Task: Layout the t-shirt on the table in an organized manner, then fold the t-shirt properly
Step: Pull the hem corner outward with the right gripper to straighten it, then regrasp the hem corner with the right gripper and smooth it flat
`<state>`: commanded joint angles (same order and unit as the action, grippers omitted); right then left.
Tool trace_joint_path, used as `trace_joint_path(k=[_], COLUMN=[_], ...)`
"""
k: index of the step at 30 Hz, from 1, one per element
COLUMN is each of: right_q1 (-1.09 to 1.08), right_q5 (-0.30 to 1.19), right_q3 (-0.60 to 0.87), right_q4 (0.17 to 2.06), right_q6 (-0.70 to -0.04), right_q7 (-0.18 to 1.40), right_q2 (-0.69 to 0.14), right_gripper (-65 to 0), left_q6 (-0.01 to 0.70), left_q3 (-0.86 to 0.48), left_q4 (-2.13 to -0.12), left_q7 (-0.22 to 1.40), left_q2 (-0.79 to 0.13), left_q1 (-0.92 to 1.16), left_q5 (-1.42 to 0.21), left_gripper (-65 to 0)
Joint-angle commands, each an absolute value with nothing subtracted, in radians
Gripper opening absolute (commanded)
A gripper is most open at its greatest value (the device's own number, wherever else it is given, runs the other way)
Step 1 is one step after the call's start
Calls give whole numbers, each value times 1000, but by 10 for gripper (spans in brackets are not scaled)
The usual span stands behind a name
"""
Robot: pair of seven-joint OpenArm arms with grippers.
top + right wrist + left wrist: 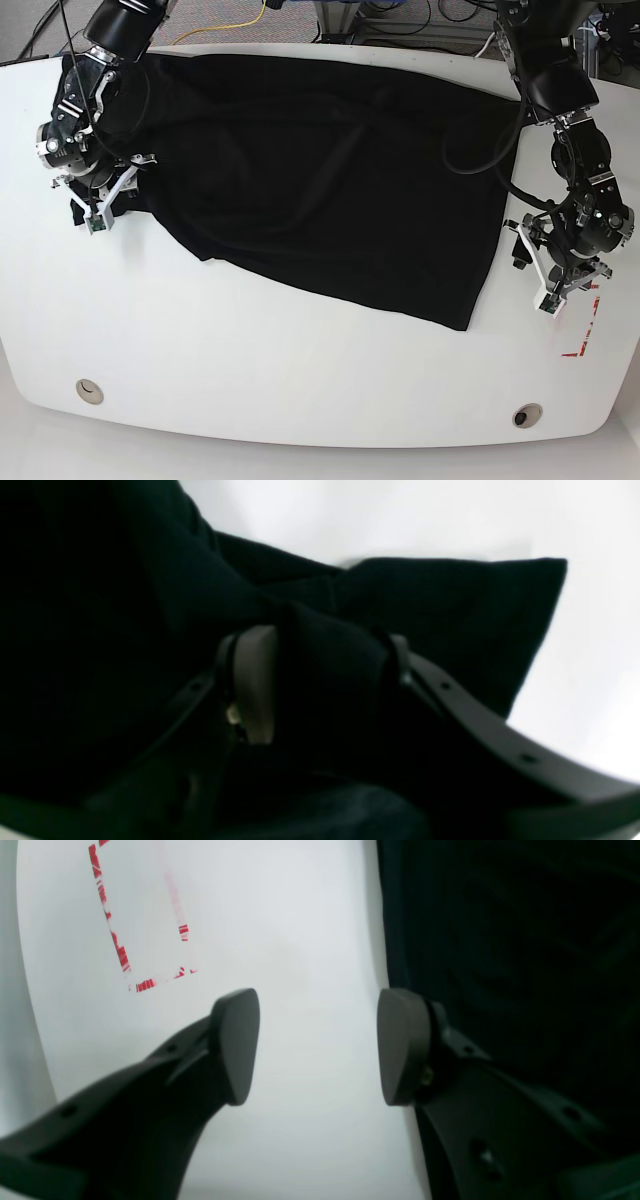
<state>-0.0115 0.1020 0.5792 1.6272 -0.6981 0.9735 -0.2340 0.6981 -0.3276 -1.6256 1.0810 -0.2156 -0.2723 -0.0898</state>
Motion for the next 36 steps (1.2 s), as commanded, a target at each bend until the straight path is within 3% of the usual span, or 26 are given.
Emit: trace_joint_path(k=[4, 7, 26, 36], right_q1=[-15, -16, -171, -354], right_q5=[101, 101, 93, 91], right_q3=[576, 575, 573, 464], right_q4=[1632, 1635, 1730, 1543], right_q6=[-698, -698, -698, -698], right_q7=[974, 975, 978, 966], right_q2=[-236, -239, -252, -318], right_gripper=[-606, -642, -644, -644], left_q6=[698, 698, 698, 698], left_q3=[-328, -328, -328, -328], left_q4=[-1626, -1626, -1626, -1626], left_q7=[1081, 1081, 1079, 1079], left_q2=[-216, -216, -216, -216], left_q1=[-272, -272, -266, -265], left_q5=[-90, -90, -90, -90], left_gripper=[-303, -303, -303, -303])
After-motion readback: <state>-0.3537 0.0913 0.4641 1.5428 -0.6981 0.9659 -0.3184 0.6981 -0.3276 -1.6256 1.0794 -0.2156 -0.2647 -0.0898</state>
